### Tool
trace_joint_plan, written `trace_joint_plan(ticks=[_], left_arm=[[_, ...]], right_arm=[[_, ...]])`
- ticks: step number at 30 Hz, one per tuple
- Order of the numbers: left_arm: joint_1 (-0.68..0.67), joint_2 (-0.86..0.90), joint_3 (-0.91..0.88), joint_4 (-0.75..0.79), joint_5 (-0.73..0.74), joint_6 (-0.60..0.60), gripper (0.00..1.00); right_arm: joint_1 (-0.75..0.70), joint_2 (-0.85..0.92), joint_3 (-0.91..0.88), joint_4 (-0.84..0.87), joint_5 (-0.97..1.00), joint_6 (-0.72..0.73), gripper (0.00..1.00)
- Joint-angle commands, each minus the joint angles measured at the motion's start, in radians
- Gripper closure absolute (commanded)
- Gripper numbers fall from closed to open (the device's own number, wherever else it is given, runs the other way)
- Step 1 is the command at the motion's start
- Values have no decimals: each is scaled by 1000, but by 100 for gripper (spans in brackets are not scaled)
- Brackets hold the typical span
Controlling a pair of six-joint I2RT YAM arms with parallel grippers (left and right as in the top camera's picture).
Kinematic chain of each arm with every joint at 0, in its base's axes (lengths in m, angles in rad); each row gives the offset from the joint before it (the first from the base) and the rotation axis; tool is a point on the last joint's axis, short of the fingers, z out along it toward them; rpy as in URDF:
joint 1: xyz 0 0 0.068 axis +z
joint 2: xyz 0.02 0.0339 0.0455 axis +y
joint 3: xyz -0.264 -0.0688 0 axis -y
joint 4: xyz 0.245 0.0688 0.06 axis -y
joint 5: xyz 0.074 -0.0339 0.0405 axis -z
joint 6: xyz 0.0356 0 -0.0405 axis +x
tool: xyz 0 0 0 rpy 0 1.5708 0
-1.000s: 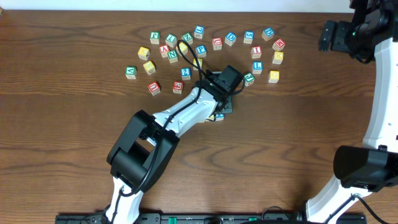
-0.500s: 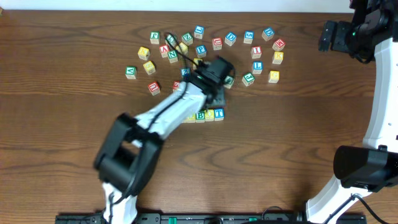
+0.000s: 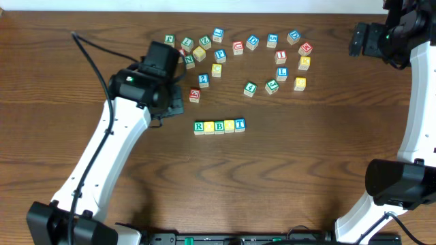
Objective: Spell out ROBOT
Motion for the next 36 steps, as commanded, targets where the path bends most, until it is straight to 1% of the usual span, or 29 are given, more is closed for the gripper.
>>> trace_joint_plan(ticks=[1, 3, 6, 10, 14, 17, 26, 32, 36], left_arm=[[37, 5, -126, 56, 50, 12, 92], [37, 9, -215, 163, 105, 13, 92], [36, 29, -300, 293, 163, 13, 92], [15, 69, -339, 389, 185, 25, 92], [-26, 148, -339, 434, 185, 35, 92], [-32, 204, -339, 459, 184, 35, 92], [-33, 225, -339, 486, 185, 35, 92], [-78, 243, -339, 531, 184, 35, 92], [-82, 243, -339, 537, 185, 34, 92]], right_arm=[[-3, -1, -1, -1, 1, -13, 1], [-3, -1, -1, 0, 1, -13, 1], [-3, -1, -1, 0, 1, -13, 1], [-3, -1, -1, 0, 1, -13, 1], [-3, -1, -1, -1, 1, -13, 1], [-3, -1, -1, 0, 1, -13, 1], [-3, -1, -1, -1, 1, -13, 1], [-3, -1, -1, -1, 1, -13, 1], [-3, -1, -1, 0, 1, -13, 1]])
